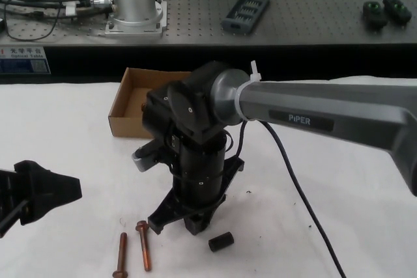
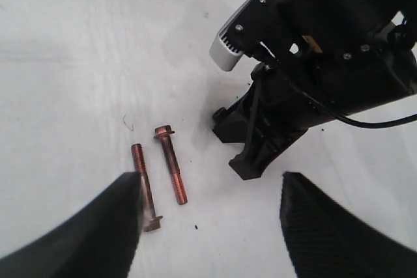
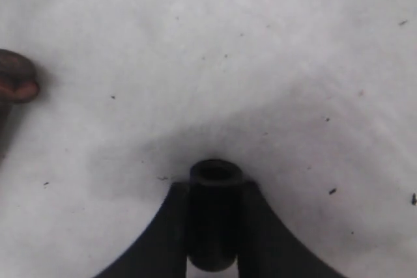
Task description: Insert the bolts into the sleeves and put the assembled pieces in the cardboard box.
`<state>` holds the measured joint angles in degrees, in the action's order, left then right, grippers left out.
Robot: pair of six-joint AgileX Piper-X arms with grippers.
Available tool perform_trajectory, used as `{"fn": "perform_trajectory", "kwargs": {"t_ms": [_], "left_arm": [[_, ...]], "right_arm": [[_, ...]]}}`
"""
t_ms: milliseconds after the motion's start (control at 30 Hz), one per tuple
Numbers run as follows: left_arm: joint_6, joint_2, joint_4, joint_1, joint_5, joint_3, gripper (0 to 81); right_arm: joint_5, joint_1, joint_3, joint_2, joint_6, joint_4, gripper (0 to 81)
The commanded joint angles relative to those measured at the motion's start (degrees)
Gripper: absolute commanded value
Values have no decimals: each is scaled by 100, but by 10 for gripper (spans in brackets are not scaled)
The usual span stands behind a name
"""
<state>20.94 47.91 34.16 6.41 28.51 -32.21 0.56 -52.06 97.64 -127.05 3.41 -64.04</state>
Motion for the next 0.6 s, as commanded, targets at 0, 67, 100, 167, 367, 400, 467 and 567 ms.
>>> {"fn": "perform_trajectory", "kwargs": {"t_ms": [0,67,100,167,367,400,467,567], "left_arm": [[202,-39,2,26,-166,-24,452],[334,-39,2,26,-168,-24,450],[363,-39,2,26,-191,-24,444],[366,-39,2,112,-450,-24,427],[610,-15,-389,603,-1044,-24,421],[739,11,-485,728,-1130,-24,421],[1000,167,-778,1015,-1364,-24,421],[1391,603,-1038,1437,-1890,-24,421]], "right_arm": [[64,39,-7,31,48,31,46],[41,64,-21,252,47,106,46],[41,93,-39,415,36,166,46],[41,167,-151,828,-85,399,46],[376,562,-1514,2458,-144,1569,46],[486,636,-1816,2744,-53,1796,46],[688,754,-2369,3225,5,2258,46],[687,866,-3101,3825,53,2825,46]]}}
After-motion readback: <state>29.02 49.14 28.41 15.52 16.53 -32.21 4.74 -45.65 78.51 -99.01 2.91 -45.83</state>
